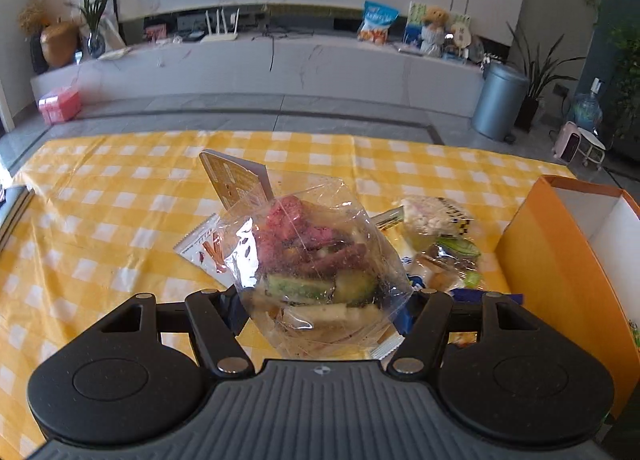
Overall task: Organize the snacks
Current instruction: 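Grasp the clear dried-fruit bag with the left tool while the right tool holds the Mimi bag, then lift the Mimi bag and dried-fruit bag and carry both over the box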
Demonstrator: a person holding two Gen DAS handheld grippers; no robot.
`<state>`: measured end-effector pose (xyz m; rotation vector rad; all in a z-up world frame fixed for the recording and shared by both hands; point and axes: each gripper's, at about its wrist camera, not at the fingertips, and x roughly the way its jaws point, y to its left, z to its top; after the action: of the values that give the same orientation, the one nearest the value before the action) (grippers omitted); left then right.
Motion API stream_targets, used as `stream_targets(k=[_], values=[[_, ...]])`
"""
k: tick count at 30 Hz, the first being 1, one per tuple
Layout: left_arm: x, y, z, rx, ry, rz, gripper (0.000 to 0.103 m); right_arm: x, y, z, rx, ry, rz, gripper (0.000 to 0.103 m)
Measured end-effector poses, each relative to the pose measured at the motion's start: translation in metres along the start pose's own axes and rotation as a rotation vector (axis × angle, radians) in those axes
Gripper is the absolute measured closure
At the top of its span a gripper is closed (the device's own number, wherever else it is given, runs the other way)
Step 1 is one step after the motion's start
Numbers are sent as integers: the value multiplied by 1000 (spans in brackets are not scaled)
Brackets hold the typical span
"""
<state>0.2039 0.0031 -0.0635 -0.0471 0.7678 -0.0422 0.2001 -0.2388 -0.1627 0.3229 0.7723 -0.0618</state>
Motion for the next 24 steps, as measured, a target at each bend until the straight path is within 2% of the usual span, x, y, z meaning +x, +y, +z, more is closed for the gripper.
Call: stream_targets(k=[3, 5, 9, 12, 14, 16, 18, 20, 24], values=[[-11, -6, -7, 27, -48, 4, 27, -8, 2, 1, 8, 44, 98, 45], [-16, -7, -10, 31, -77, 12, 27, -18, 3, 2, 14, 41, 143, 45], [-23, -6, -18, 14, -116, 17, 27, -41, 11, 4, -55, -37, 102, 46], [-29, -7, -22, 0, -128, -4, 27, -60, 7, 9, -58, -75, 109, 46], [-32, -4, -21, -35, -122, -39, 27, -72, 2, 14, -47, -97, 126, 46], [-40, 1, -23, -82, -131, -105, 27, -85, -5, 21, -29, -102, 160, 46], [-50, 0, -22, -76, -163, -144, 27, -98, -18, 31, 10, -92, 233, 47], [-60, -5, -21, -61, -200, -173, 27, -118, -29, 40, 35, -144, 275, 47], [-74, -18, -14, -91, -228, -246, 27, -155, -58, 54, 45, -236, 202, 47]])
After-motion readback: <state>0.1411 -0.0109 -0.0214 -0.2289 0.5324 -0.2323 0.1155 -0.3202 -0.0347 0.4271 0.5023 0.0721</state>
